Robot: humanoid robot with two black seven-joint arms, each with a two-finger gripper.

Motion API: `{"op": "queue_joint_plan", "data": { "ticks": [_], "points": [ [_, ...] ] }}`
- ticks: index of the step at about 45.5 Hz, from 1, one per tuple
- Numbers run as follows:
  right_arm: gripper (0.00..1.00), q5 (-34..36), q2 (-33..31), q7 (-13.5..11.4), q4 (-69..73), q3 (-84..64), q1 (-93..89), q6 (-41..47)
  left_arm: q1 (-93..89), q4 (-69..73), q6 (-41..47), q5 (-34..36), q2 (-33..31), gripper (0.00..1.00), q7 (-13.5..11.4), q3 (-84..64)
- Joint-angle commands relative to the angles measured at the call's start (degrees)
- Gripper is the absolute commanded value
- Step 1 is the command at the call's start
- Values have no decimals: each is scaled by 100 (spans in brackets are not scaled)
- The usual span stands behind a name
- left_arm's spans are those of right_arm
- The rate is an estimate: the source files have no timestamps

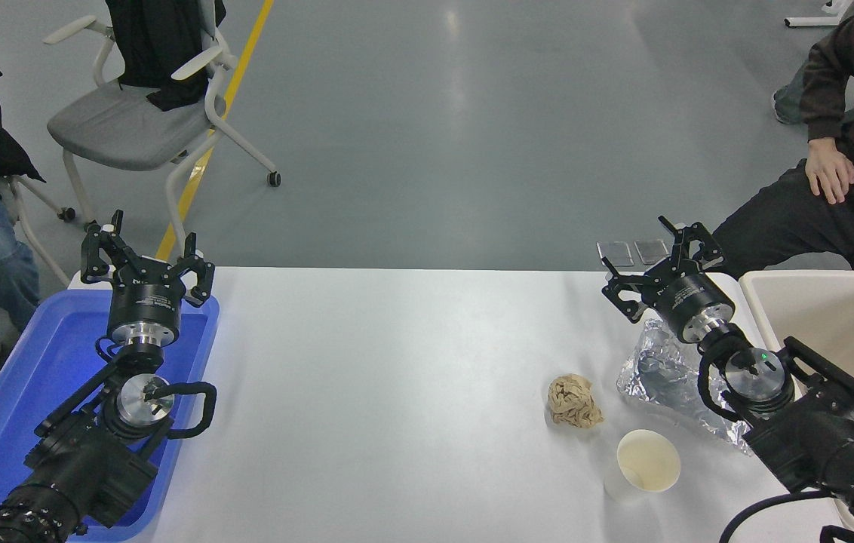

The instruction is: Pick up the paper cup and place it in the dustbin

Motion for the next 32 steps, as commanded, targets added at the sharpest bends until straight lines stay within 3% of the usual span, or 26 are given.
{"op": "queue_joint_plan", "data": {
  "ticks": [1,18,32],
  "points": [
    [100,0,-9,0,6,-8,6,5,6,0,0,1,-2,99,1,-6],
    [100,-290,-17,-18,130,-385,366,-39,-3,0,0,-8,-2,99,9,-6],
    [100,-2275,-1405,-53,1324,-1703,1394,-74,-3,0,0,-8,7,99,9,-6]
  ]
}}
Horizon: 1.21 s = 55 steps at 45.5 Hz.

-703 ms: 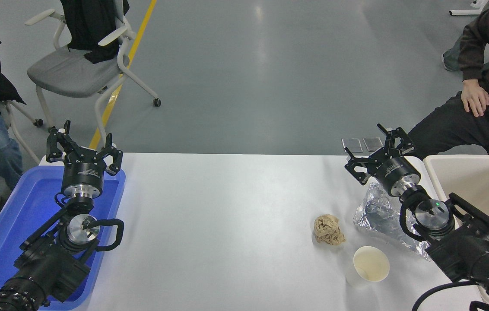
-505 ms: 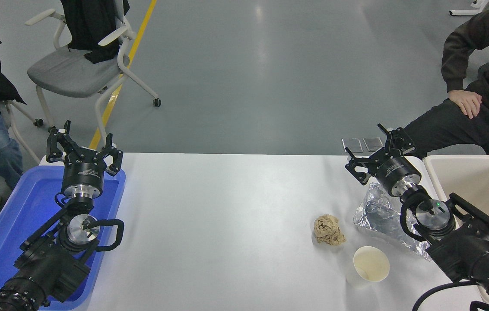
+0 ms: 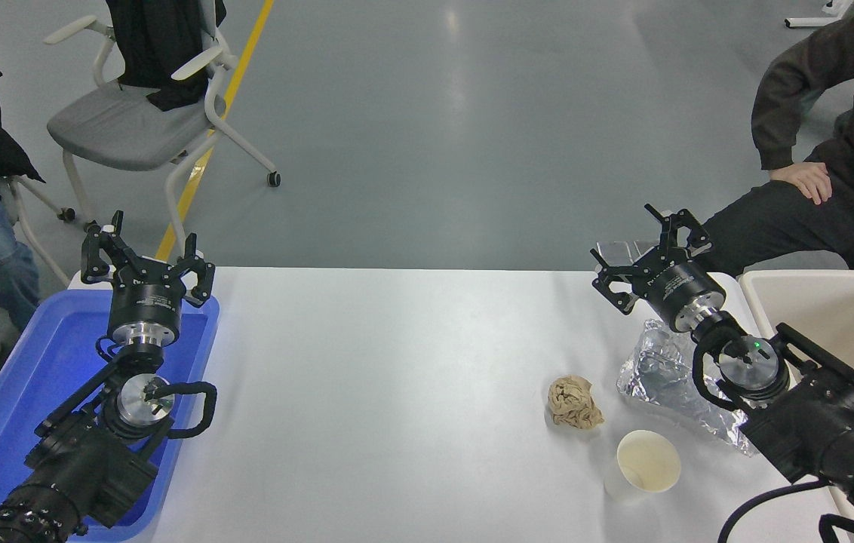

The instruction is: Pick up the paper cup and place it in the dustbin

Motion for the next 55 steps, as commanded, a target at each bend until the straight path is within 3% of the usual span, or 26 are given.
{"op": "queue_joint_plan", "data": {
  "ticks": [1,11,19,31,47,55],
  "points": [
    [100,-1400,-996,-21,921,-1000,765,-36,8,0,0,-2,2,99,1,5],
    [100,-2737,-1762,-144,1827,-2600,1714,-44,9,0,0,7,2,99,1,-3],
    [100,-3115,-2122,-179,2653,-4462,2769,-141,9,0,0,7,2,99,1,5],
    [100,-3309,-2105,-179,3400,-7248,4904,-150,9,0,0,7,2,99,1,5],
    [100,-3177,-1033,-179,5140,-10589,7779,-124,9,-8,0,7,2,99,1,5],
    [100,-2387,-348,-170,6001,-11565,8745,131,17,-8,0,7,2,99,1,-3]
  ]
}}
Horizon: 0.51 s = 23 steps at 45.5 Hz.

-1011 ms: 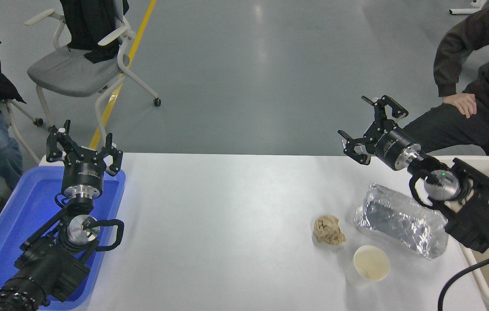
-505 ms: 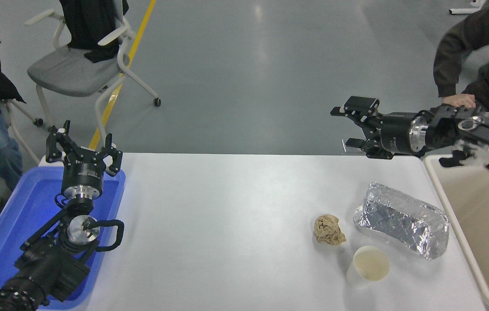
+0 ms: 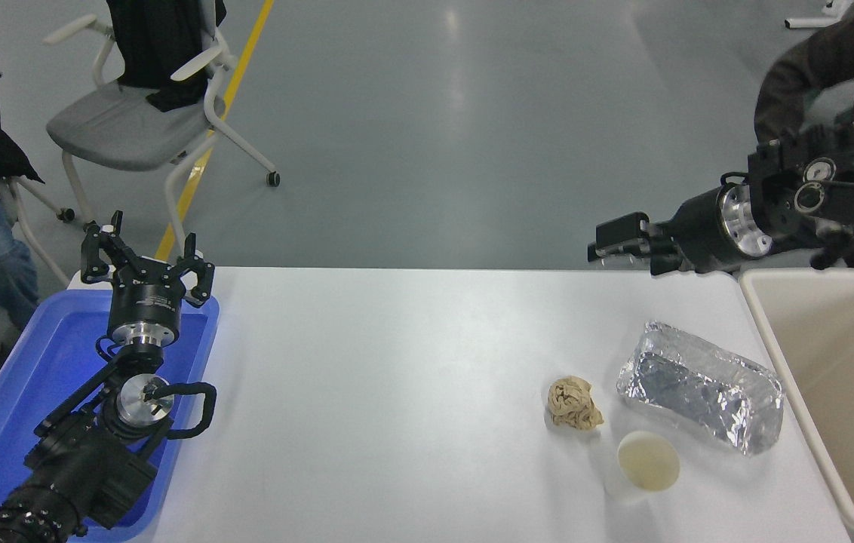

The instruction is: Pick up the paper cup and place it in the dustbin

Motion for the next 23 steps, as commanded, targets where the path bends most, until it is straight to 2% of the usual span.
{"op": "queue_joint_plan", "data": {
  "ticks": [1,11,16,23],
  "points": [
    [100,785,853,4,1189,-1675,1619,269,0,-2,0,0,1,99,0,-3],
    [100,1770,1336,-5,1295,-1763,2489,1270,9,-2,0,0,1,99,0,-3],
    [100,1850,1407,-5,1295,-1755,2736,1605,9,-2,0,0,1,99,8,-3],
    [100,1850,1425,-5,1295,-1711,2754,1579,9,-2,0,0,1,99,8,-3]
  ]
}}
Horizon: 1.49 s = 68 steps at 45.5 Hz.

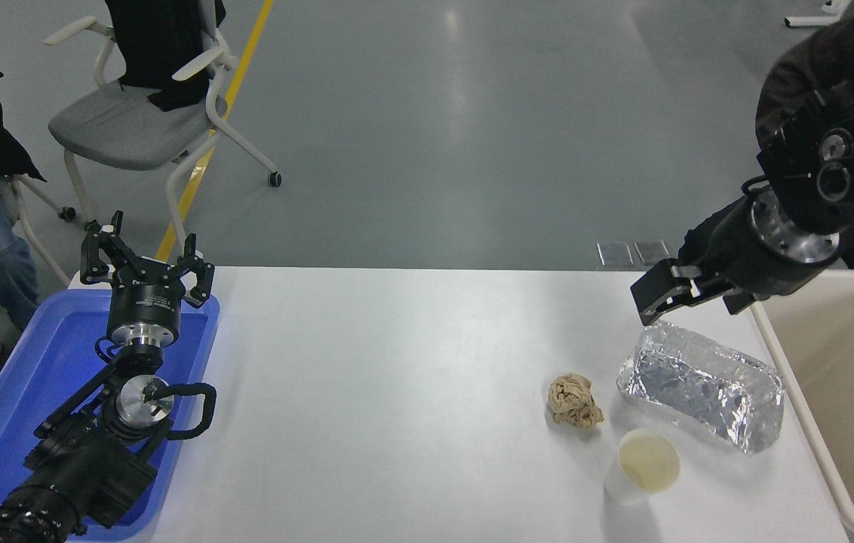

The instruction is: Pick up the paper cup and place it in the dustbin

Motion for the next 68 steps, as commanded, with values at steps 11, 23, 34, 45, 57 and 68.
{"op": "queue_joint_plan", "data": {
  "ticks": [11,23,34,45,57,68],
  "points": [
    [100,293,156,-1,138,-127,176,-170,1,8,0,-9,0,99,-11,0],
    [100,258,-407,8,367,-224,-641,-574,1,8,0,-9,0,99,-11,0],
    [100,47,-627,17,420,-40,-1722,-1242,1,8,0,-9,0,99,-11,0],
    [100,-840,-1136,17,261,426,-3075,-2349,1,8,0,-9,0,99,-11,0],
    [100,-1570,-1532,17,-151,795,-4227,-2939,1,8,0,-9,0,99,-2,0],
    [100,-1579,-1532,17,-424,1199,-4843,-3150,1,8,0,-9,0,99,-2,0]
  ]
}}
